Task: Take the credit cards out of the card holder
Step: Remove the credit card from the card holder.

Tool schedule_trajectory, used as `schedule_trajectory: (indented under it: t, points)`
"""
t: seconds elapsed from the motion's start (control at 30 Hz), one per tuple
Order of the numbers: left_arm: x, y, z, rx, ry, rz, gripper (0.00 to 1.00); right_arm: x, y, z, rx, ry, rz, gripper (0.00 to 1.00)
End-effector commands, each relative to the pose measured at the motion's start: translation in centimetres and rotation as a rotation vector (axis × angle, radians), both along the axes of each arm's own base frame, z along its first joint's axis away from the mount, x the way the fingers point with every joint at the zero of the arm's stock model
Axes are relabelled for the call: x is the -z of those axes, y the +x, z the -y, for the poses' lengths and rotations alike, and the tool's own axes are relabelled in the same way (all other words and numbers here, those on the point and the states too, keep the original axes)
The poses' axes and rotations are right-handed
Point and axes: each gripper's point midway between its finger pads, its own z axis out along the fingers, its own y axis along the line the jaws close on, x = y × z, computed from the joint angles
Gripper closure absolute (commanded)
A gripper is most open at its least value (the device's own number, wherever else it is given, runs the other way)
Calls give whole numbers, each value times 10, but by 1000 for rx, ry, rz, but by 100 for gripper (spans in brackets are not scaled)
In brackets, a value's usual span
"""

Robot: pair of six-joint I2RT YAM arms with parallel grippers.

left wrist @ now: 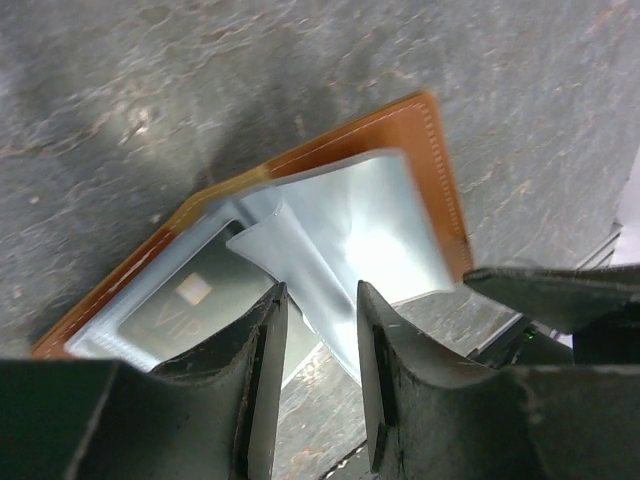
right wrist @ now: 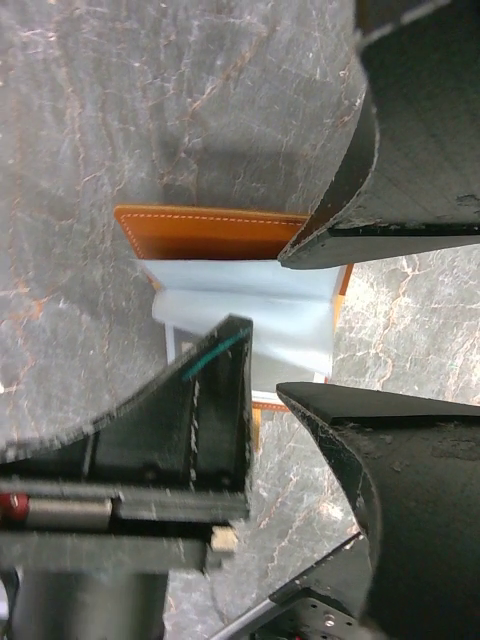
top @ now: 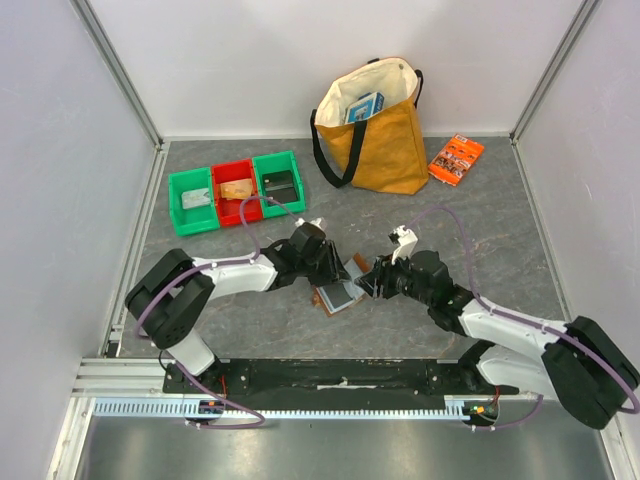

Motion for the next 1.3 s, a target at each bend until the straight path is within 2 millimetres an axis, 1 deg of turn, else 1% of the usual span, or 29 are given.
schedule_trajectory:
  t: [0.0, 0.13, 0.2, 0.3, 0.37, 0.5, 0.6, 0.67, 0.8, 0.9, 1.0, 1.03, 1.13, 1.27]
  points:
    - [-31, 16, 30, 20, -98, 51, 59, -23, -9, -7, -116, 27, 127, 44]
    - [-38, 25, 39, 26, -107, 73, 59, -29, -24, -16, -217, 73, 146, 44]
    - [-35, 28, 42, 30, -98, 73, 59, -31, -32, -21, -261, 104, 145, 45]
    - [-28, 32, 47, 36, -84, 67, 59, -25, -40, -28, -318, 118, 110, 45]
    - [-21, 35, 48, 36, -68, 63, 59, -19, -40, -30, -319, 123, 75, 46]
    - [-15, 42, 51, 44, -43, 74, 59, -2, -28, -29, -252, 104, 28, 53]
    - [-20, 48, 54, 50, -39, 95, 59, 3, -20, -32, -218, 98, 6, 55]
    - [-25, 52, 56, 55, -40, 114, 59, 7, -14, -31, -192, 87, -7, 56]
    - [-44, 63, 54, 48, -48, 178, 53, 16, -2, -27, -132, 73, -42, 57]
    - [-61, 69, 49, 41, -51, 227, 47, 22, 3, -27, -119, 78, -75, 57]
    - [-72, 73, 38, 20, -39, 265, 36, 25, 7, -26, -106, 99, -101, 57]
    - [-77, 73, 33, 13, -36, 280, 33, 26, 8, -25, -97, 103, -110, 57]
    - [-86, 67, 17, -10, -13, 314, 33, 27, 9, -26, -105, 119, -132, 58]
    - [-82, 46, -9, -19, 34, 297, 37, 26, 9, -31, -122, 149, -163, 59]
